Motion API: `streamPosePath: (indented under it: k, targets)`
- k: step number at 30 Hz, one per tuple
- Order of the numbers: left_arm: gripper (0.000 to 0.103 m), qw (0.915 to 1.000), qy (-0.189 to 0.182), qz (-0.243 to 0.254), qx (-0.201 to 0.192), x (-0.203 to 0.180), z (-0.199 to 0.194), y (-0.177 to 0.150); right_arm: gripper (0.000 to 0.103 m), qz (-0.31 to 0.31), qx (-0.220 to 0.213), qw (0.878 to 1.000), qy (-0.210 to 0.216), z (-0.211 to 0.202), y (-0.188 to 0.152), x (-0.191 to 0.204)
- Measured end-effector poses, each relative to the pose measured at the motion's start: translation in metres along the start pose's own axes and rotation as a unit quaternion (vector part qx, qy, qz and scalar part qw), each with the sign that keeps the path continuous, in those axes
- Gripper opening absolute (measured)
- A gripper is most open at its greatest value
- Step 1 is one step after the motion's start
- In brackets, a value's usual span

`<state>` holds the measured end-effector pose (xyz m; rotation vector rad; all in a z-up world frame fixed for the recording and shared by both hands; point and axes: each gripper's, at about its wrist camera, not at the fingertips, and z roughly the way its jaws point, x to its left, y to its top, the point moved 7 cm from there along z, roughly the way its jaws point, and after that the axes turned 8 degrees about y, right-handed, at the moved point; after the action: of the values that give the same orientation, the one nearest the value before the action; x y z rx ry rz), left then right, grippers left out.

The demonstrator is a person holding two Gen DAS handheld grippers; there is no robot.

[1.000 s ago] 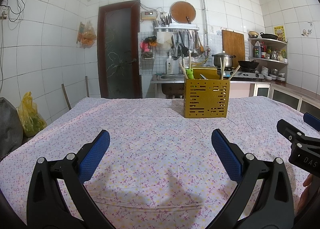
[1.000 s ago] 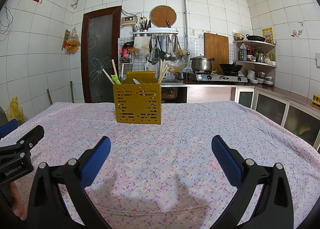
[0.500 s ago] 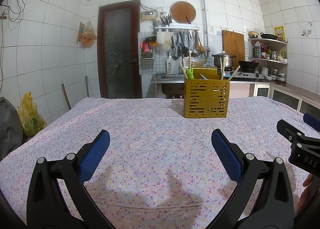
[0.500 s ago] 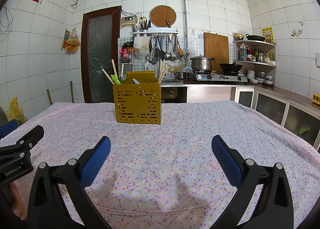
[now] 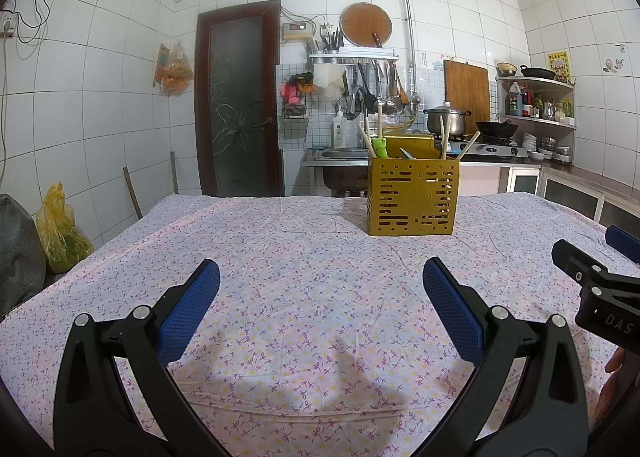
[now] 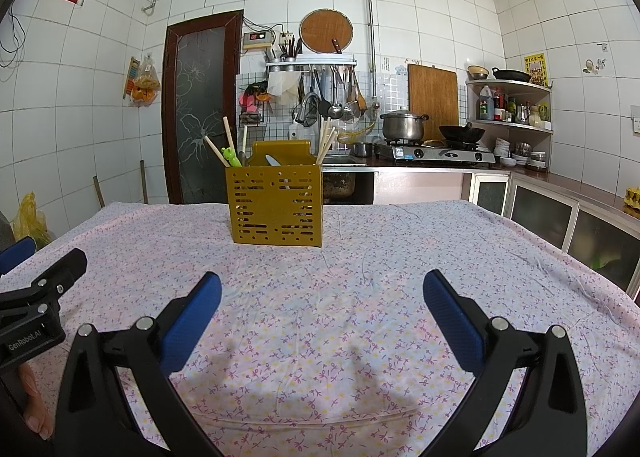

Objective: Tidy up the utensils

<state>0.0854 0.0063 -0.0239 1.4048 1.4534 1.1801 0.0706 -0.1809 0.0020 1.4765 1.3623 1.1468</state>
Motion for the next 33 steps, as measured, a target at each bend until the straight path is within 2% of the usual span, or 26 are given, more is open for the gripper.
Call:
streamPosePath:
  k: [24,33]
  targets:
    - [0.098,0.9999,-0.005,-0.003,0.011,0.0017,0.0050,-0.0001,0.099,0.000,0.000,1.000,0.000,-0.0015,-0.0004,-0.0007]
    - [0.098,1.0000,0.002,0.006,0.003,-0.0032,0.0000,0.0017,0.099,0.000,0.000,1.000,0.000,-0.0015,-0.0004,-0.0007]
